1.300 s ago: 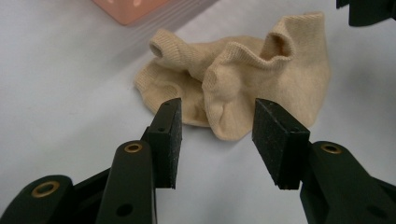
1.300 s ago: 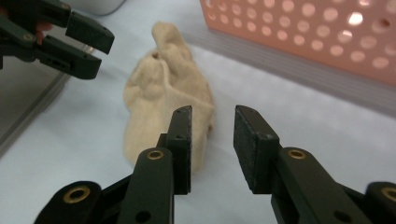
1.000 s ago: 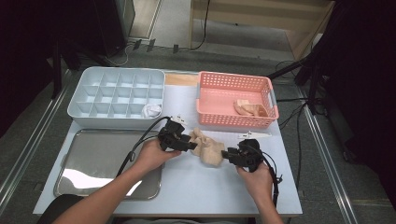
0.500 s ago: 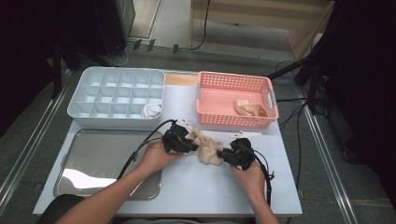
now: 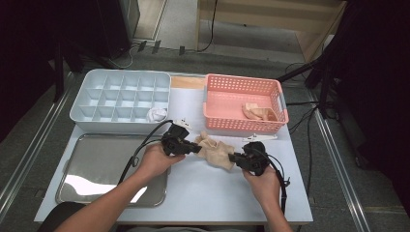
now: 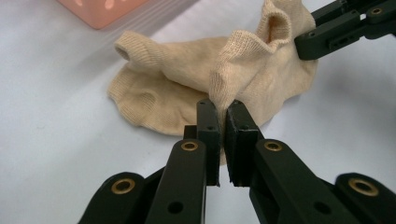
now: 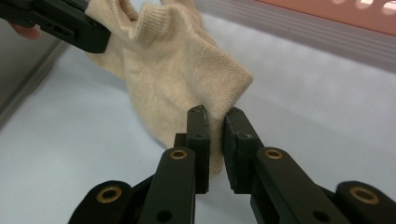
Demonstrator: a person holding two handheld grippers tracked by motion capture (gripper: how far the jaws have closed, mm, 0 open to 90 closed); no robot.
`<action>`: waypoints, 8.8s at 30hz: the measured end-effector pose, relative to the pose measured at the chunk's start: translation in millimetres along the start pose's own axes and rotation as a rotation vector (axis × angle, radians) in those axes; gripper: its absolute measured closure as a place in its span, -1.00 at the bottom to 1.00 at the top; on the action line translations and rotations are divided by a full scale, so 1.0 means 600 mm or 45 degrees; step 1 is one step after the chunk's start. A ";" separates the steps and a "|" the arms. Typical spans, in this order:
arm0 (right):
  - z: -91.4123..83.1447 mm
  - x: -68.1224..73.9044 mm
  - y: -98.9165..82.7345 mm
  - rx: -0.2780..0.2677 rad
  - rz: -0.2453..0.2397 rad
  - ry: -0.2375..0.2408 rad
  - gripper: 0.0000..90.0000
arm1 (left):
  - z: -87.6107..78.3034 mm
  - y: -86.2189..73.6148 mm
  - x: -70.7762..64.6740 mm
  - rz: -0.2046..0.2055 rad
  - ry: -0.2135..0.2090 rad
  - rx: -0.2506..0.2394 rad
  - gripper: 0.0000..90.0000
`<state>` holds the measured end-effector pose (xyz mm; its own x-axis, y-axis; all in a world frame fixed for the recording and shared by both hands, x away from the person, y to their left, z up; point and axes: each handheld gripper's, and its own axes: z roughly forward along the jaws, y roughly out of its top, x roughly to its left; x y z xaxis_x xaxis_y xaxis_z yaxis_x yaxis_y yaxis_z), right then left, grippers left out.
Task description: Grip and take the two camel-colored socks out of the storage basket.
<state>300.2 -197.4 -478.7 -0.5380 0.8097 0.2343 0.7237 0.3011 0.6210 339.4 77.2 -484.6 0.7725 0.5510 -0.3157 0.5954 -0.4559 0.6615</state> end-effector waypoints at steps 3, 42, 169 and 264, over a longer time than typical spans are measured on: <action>-0.009 0.009 -0.001 0.017 -0.023 -0.002 0.83 | -0.012 -0.008 -0.009 -0.011 -0.014 0.008 0.93; 0.073 0.028 -0.008 0.041 -0.119 -0.004 0.50 | -0.032 -0.063 0.020 -0.176 0.079 0.130 0.88; 0.102 0.039 0.118 -0.155 -0.132 0.076 0.76 | -0.046 -0.054 0.036 -0.227 0.129 -0.072 0.46; 0.086 0.011 0.065 -0.138 -0.062 -0.023 0.63 | 0.019 -0.012 0.068 -0.184 0.231 -0.026 0.34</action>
<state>347.1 -154.5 -491.9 -0.5627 0.8047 0.1894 0.6455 0.2845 0.7088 369.0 94.9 -510.2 0.6264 0.7269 -0.2817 0.6907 -0.3499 0.6329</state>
